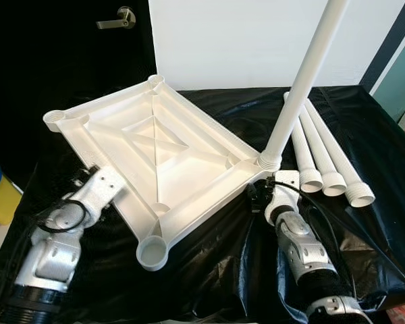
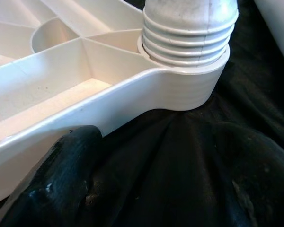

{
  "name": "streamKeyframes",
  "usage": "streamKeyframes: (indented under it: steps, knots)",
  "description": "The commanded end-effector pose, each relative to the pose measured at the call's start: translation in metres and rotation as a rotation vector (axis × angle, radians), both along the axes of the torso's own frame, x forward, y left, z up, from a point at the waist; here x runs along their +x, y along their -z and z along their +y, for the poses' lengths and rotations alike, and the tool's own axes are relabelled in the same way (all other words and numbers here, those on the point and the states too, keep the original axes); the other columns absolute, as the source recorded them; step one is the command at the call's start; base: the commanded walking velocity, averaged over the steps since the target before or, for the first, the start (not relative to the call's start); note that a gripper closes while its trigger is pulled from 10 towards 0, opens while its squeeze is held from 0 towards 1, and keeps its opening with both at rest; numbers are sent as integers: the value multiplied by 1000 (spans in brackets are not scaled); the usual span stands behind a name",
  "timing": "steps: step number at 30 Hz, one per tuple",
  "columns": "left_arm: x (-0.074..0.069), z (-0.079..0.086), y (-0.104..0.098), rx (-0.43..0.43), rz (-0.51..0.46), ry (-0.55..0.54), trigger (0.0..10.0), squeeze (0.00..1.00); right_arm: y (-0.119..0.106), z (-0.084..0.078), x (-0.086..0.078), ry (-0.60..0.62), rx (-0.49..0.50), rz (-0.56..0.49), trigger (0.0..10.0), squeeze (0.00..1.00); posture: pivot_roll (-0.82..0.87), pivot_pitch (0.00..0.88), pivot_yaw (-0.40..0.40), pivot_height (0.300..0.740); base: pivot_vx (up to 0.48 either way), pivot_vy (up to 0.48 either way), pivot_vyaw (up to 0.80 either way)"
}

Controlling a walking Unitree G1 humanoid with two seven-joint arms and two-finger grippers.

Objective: Building children table

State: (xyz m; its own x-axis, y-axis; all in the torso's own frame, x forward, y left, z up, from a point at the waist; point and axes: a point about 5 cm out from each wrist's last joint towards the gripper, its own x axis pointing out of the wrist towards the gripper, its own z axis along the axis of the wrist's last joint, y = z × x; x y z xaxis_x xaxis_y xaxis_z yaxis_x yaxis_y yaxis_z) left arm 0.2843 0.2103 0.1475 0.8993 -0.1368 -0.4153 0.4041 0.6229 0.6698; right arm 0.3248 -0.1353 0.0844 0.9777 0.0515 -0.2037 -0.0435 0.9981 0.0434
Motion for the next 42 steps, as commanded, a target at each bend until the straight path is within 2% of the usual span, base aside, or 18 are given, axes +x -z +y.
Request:
streamKeyframes:
  steps: [1, 6, 9, 16, 18, 20, 23, 25, 27, 31, 37, 39, 42]
  knots:
    - [-5, -9, 9, -14, 69, 53, 10000, 0, 4, 5, 1, -30, 4, 34, 10000, 0, 35, 70, -61, 740, 0, 0, 0]
    - [-19, -42, 20, -90, 172, 203, 10000, 0, -5, 9, 16, -78, -22, 8, 10000, 0, 35, 69, -57, 740, 0, 0, 0]
    - [-21, -47, 22, -102, 187, 224, 10000, 0, -7, 10, 18, -86, -28, 2, 10000, 0, 34, 65, -59, 740, 0, 0, 0]
    - [-35, -76, 39, -168, 279, 304, 10000, 0, -18, 16, 29, -119, -39, -23, 10000, 0, 33, 60, -65, 740, 0, 0, 0]
    - [-36, -79, 40, -183, 293, 309, 10000, 0, -18, 17, 30, -125, -39, -25, 10000, 0, 33, 60, -65, 740, 0, 0, 0]
    - [-39, -91, 40, -230, 313, 324, 10000, 0, -20, 21, 33, -146, -43, -30, 10000, 0, 33, 62, -64, 740, 0, 0, 0]
    - [-41, -98, 39, -252, 323, 330, 10000, 0, -21, 24, 34, -158, -47, -32, 10000, 0, 37, 62, -67, 740, 0, 0, 0]
    - [-43, -111, 39, -290, 340, 348, 10000, 0, -22, 27, 36, -177, -51, -35, 10000, 0, 40, 63, -66, 740, 0, 0, 0]
    - [-44, -115, 39, -300, 345, 356, 10000, 0, -22, 29, 37, -183, -53, -36, 10000, 0, 40, 63, -66, 740, 0, 0, 0]
    - [-42, -137, 28, -376, 323, 390, 10000, 0, -25, 32, 41, -196, -53, -50, 10000, 0, 46, 61, -65, 740, 0, 0, 0]
    - [-37, -137, 22, -366, 298, 385, 10000, 0, -26, 33, 42, -195, -50, -61, 10000, 0, 49, 56, -58, 740, 0, 0, 0]
    - [-30, -129, 14, -361, 267, 360, 10000, 0, -25, 27, 42, -166, -82, -51, 10000, 0, 49, 55, -57, 740, 0, 0, 0]
    - [-30, -129, 14, -361, 267, 360, 10000, 0, -25, 27, 42, -166, -82, -51, 10000, 0, 49, 55, -57, 740, 0, 0, 0]
